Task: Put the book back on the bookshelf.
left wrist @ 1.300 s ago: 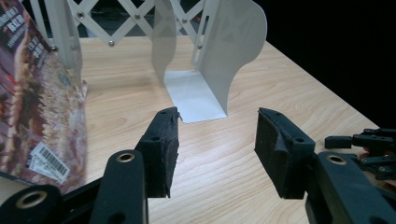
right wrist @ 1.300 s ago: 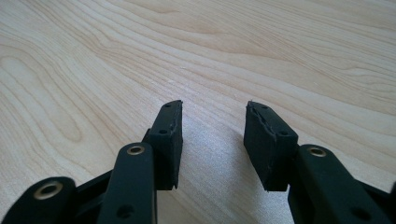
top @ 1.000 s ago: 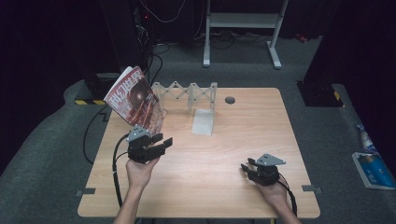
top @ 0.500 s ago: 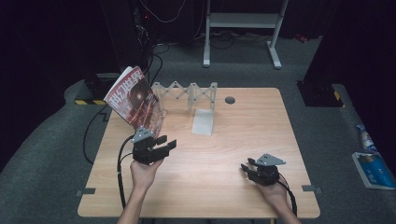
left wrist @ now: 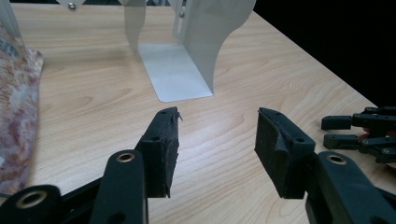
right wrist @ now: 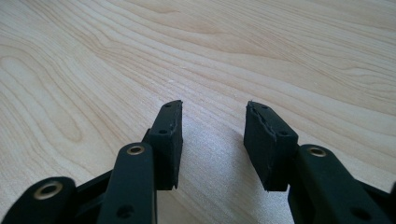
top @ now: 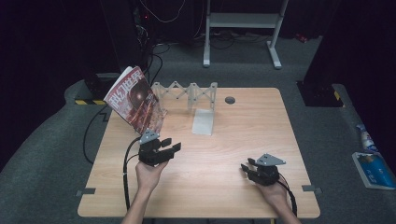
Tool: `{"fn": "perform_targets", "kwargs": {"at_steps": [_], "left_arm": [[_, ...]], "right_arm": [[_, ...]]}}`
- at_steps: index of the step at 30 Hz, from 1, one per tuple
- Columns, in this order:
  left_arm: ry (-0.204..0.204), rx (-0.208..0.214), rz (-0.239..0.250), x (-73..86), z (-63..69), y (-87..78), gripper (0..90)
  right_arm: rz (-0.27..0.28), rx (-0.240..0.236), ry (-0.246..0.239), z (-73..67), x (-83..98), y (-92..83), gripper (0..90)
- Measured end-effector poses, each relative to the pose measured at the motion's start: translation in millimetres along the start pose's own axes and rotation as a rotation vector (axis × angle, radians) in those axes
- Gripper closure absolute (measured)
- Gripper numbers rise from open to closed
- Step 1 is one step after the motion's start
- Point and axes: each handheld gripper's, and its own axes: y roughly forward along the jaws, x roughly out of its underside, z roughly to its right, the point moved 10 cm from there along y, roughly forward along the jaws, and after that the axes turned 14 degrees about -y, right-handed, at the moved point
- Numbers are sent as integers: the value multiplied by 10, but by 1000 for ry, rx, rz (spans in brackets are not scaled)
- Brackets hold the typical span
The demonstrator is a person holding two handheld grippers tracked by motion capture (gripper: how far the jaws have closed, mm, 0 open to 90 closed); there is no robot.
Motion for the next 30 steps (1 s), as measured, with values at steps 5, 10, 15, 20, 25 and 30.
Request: {"fn": "perform_targets", "kwargs": {"at_steps": [5,10,15,20,25,30], "left_arm": [[-5,0,-8,38,6,54,492],[2,-3,-14,63,12,102,493],[3,-6,-27,106,19,164,493],[3,-4,-36,152,31,228,494],[1,-7,-47,193,37,287,496],[2,-15,-56,249,33,366,502]], "right_arm": [[0,0,0,0,0,0,571],[0,0,0,0,0,0,570],[0,0,0,0,0,0,571],[0,-1,0,0,0,0,571],[1,-1,0,0,-1,0,570],[1,-1,0,0,0,0,570]]}}
